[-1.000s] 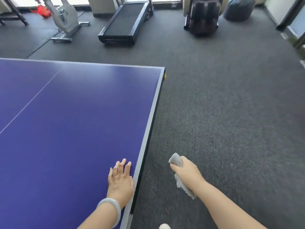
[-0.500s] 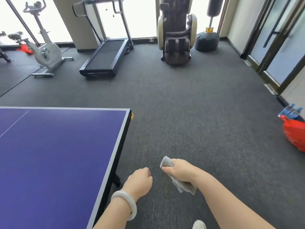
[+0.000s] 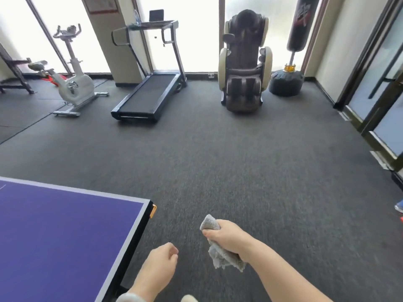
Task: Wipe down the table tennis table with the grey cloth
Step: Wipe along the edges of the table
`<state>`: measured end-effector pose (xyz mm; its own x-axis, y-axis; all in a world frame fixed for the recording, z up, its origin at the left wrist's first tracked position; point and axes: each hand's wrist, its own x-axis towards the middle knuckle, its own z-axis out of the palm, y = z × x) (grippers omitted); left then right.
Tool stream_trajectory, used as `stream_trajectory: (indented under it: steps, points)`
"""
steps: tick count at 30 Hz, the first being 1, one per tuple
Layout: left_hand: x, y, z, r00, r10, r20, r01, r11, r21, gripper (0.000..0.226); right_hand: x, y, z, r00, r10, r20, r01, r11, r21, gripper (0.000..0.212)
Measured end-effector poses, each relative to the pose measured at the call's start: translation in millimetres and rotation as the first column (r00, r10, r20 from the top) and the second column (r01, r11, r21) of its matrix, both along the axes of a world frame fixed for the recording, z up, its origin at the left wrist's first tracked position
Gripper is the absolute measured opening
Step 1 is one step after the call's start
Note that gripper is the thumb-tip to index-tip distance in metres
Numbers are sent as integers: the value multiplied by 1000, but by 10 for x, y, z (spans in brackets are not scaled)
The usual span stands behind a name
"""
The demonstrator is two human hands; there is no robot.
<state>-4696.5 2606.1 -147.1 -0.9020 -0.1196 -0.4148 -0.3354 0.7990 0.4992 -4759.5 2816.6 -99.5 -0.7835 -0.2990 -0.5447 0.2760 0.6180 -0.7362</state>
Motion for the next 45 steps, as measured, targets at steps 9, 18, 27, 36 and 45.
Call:
stream_trajectory:
  steps: [9, 18, 27, 36, 45]
  points:
    - [-1779, -812, -236, 991, 136, 2, -136, 990, 47, 14, -1967, -829, 91, 993, 117, -5, -117, 993, -14, 19]
    - [-2574, -1591, -388, 913, 402, 72, -404, 915, 10, 18, -3453, -1671, -137, 959, 277, 52, -277, 961, -8, 27]
    - [-2280, -1722, -574, 575, 803, 158, -785, 596, -169, 21, -4009, -3100, -904, 651, 718, 245, -723, 685, -88, 26]
    - [-2503, -1822, -829, 379, 920, 97, -892, 391, -226, 22, -3472, -3627, -1758, 463, 823, 329, -846, 522, -113, 40]
    - [-2663, -2968, -1249, 554, 819, -148, -778, 446, -441, 53, -2850, -3134, -1938, 644, 723, 251, -550, 665, -505, 61]
